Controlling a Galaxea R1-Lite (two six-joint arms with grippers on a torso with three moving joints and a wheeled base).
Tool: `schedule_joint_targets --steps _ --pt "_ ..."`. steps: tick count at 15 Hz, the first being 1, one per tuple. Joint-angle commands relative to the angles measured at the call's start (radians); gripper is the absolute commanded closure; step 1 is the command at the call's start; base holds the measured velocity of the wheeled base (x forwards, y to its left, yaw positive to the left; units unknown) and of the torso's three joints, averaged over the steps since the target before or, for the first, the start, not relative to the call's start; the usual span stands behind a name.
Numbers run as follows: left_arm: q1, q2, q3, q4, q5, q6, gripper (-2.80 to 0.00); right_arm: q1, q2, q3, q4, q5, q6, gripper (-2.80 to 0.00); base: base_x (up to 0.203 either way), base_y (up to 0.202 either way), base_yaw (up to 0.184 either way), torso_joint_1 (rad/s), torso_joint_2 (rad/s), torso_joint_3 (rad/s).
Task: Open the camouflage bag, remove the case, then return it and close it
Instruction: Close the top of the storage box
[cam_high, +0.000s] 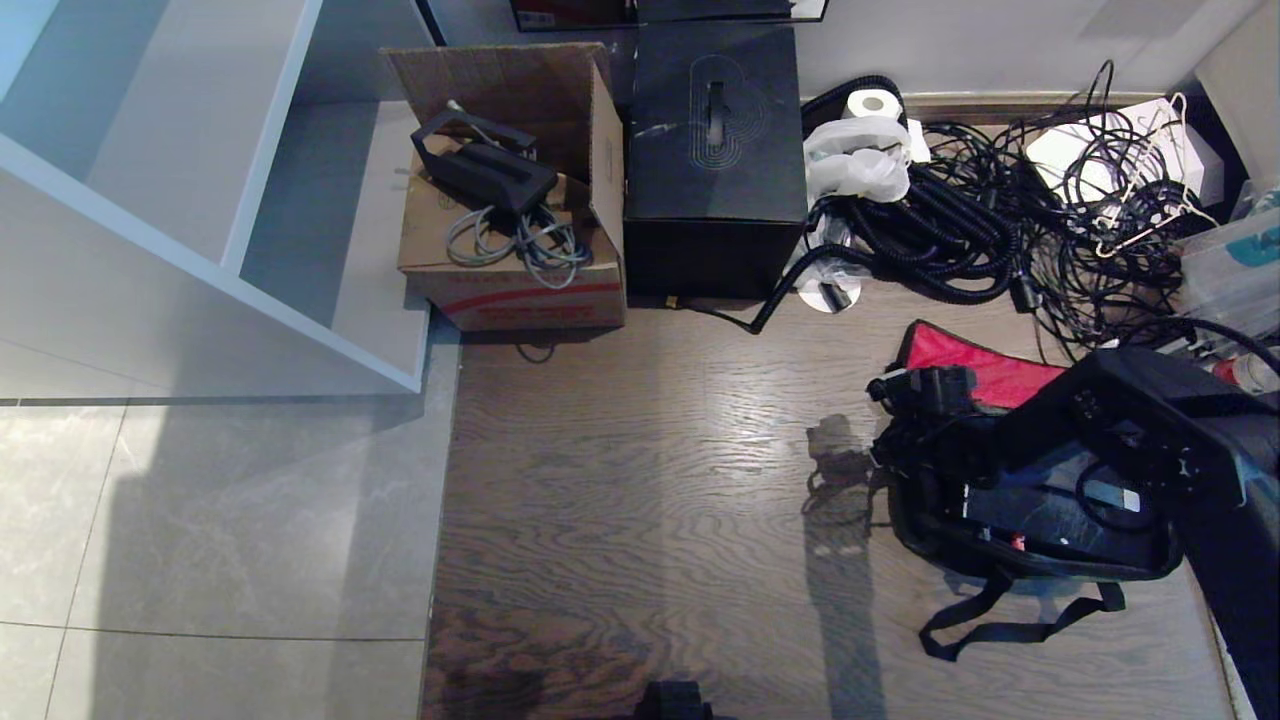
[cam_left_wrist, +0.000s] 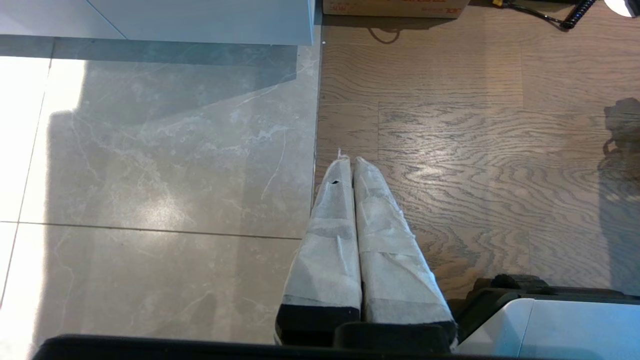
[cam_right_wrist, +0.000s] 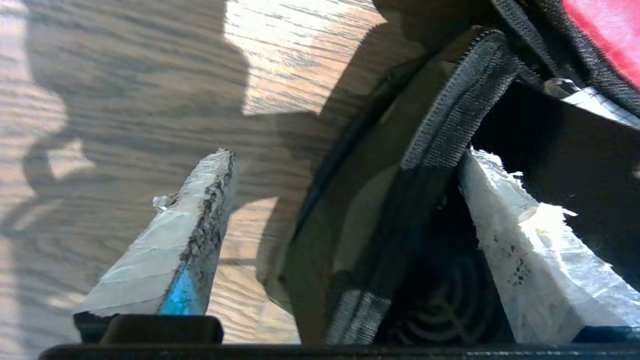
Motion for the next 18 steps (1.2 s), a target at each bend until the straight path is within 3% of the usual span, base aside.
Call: schedule_joint_targets --steps 1,6,7,14,18 --pt "0.0 0.0 0.0 0.0 0.0 0.0 0.0 0.0 0.04 -0.02 -0.002 -0.002 0.011 -2.8 0.0 0.0 0.0 0.0 0.0 0.0" --pt "0.0 0.0 0.0 0.0 0.0 0.0 0.0 -0.001 0.091 -0.08 -0.009 -0.005 0.03 -2.8 0.0 0.0 0.0 0.0 0.0 0.0" --pt "0.0 0.0 0.0 0.0 0.0 0.0 0.0 -0.001 0.095 -0.08 -0.009 -0.005 0.036 0.0 0.0 0.0 0.0 0.0 0.0 0.0" --pt "0.0 0.0 0.0 0.0 0.0 0.0 0.0 -0.003 0.087 -0.072 -0.044 -0.007 0.035 0.0 0.0 0.0 0.0 0.0 0.0 0.0" --pt "0.0 0.0 0.0 0.0 0.0 0.0 0.0 -0.004 -0.032 0.01 -0.064 0.004 -0.015 0.0 0.0 0.0 0.0 0.0 0.0 0.0"
